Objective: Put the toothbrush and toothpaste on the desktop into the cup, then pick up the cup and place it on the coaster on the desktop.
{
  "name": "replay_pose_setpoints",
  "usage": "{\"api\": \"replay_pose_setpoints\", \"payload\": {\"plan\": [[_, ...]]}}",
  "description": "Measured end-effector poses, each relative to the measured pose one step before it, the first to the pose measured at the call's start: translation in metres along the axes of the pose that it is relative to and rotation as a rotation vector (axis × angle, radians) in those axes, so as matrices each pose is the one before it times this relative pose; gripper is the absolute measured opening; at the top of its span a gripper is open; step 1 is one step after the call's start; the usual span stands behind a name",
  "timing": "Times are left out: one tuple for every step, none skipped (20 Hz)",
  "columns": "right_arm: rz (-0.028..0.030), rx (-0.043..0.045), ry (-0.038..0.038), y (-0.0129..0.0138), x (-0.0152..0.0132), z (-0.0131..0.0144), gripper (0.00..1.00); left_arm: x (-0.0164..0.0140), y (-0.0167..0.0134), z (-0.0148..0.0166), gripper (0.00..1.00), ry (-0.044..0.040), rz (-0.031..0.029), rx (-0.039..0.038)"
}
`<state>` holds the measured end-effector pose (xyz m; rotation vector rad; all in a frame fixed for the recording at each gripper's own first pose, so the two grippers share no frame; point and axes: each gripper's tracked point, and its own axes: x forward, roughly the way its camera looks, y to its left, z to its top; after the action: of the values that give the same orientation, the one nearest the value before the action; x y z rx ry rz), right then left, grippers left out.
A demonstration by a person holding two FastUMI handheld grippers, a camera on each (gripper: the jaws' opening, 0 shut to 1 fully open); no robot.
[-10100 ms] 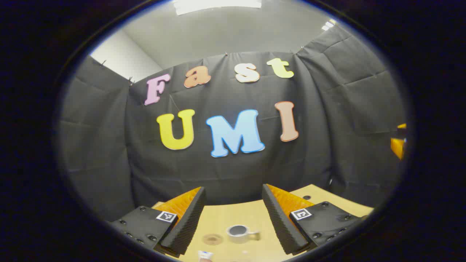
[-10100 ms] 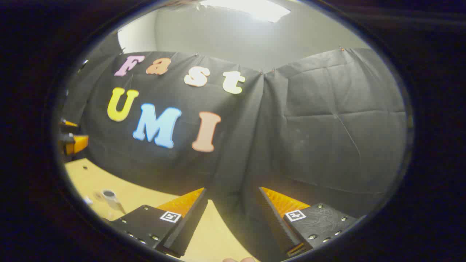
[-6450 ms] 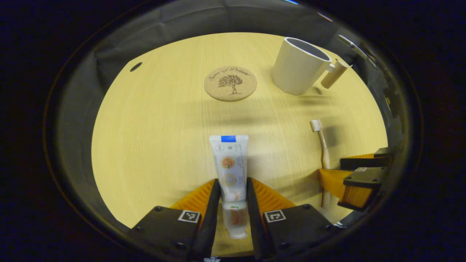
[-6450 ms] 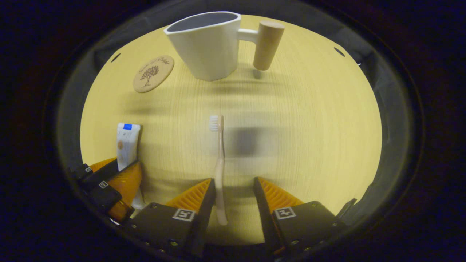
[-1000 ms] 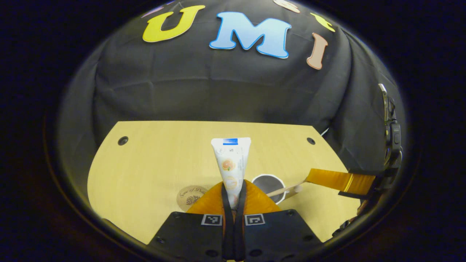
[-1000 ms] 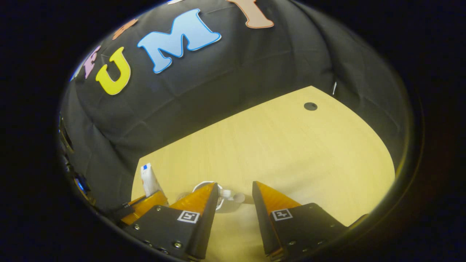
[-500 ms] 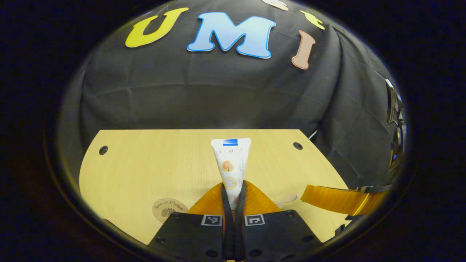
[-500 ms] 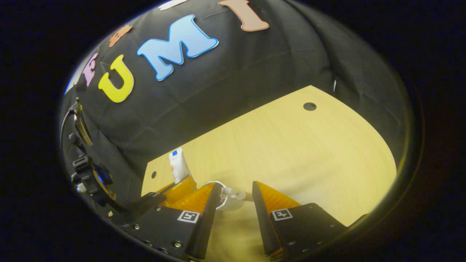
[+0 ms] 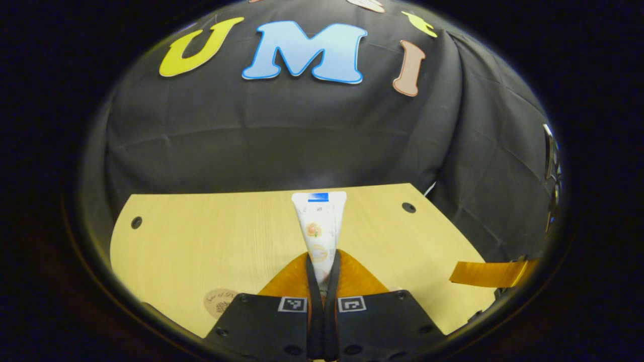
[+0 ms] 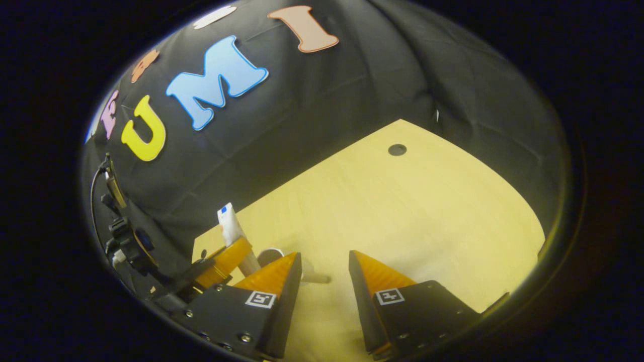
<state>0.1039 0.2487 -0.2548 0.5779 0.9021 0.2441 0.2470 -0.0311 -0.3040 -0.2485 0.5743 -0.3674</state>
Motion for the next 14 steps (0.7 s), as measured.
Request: {"api": "replay_pose_setpoints", "payload": {"plan": [[-0.00707, 0.00825, 0.00056, -0.00454, 0.00048, -0.00009, 0.57, 0.00265, -0.00228, 0.00237, 0.07, -0.00349, -0.00101, 0.01107], [-0.00607, 0.00820, 0.00199, -0.00413, -0.00032, 0.00009, 0.57, 0.00347, -0.00075, 0.00168, 0.07, -0.00008, 0.00516, 0.01532], [-0.00441, 0.00798, 0.00058, -0.00402, -0.00002, -0.00030, 0.57, 0.00235, -0.00218, 0.00261, 0.08, -0.00518, -0.00237, 0.01304], [-0.00467, 0.00741, 0.00204, -0.00336, 0.00011, -0.00058, 0.57, 0.00207, -0.00302, 0.00401, 0.08, -0.00838, -0.00288, 0.01323], [-0.00295, 0.00644, 0.00019, -0.00223, -0.00017, 0.00042, 0.57, 0.00339, -0.00073, 0.00144, 0.07, -0.00363, -0.00332, 0.01184], [-0.00508, 0.00405, -0.00148, -0.00234, -0.00039, 0.00041, 0.52, 0.00299, -0.00116, 0.00029, 0.07, -0.00296, -0.00075, 0.00808], [-0.00489, 0.00134, 0.00047, -0.00364, -0.00148, -0.00086, 0.57, 0.00384, -0.00207, -0.00020, 0.07, -0.00234, -0.00439, 0.00473], [-0.00474, 0.00234, 0.00133, -0.00320, -0.00098, 0.00018, 0.57, 0.00462, 0.00012, -0.00099, 0.07, 0.00120, 0.00066, 0.00523], [-0.00332, 0.00349, -0.00039, -0.00269, -0.00202, 0.00023, 0.57, 0.00290, 0.00238, -0.00085, 0.07, -0.00165, 0.00643, 0.00580], [-0.00357, 0.00429, -0.00075, -0.00289, -0.00135, -0.00006, 0.57, 0.00136, -0.00025, -0.00060, 0.08, -0.00185, 0.00434, -0.00030], [-0.00414, 0.00498, 0.00234, -0.00313, 0.00018, -0.00038, 0.57, 0.00259, 0.00112, -0.00035, 0.07, -0.00339, 0.00177, -0.00458], [-0.00065, 0.00676, -0.00127, -0.00241, 0.00007, 0.00100, 0.57, 0.00127, 0.00141, -0.00055, 0.07, -0.00082, 0.00608, -0.00559], [-0.00379, 0.00571, -0.00064, -0.00142, 0.00044, 0.00166, 0.57, 0.00103, 0.00164, -0.00062, 0.08, -0.00089, 0.00684, -0.00676], [-0.00461, 0.00350, -0.00130, -0.00179, 0.00002, 0.00115, 0.57, -0.00097, 0.00299, -0.00366, 0.08, 0.00236, 0.00492, -0.00825]]}}
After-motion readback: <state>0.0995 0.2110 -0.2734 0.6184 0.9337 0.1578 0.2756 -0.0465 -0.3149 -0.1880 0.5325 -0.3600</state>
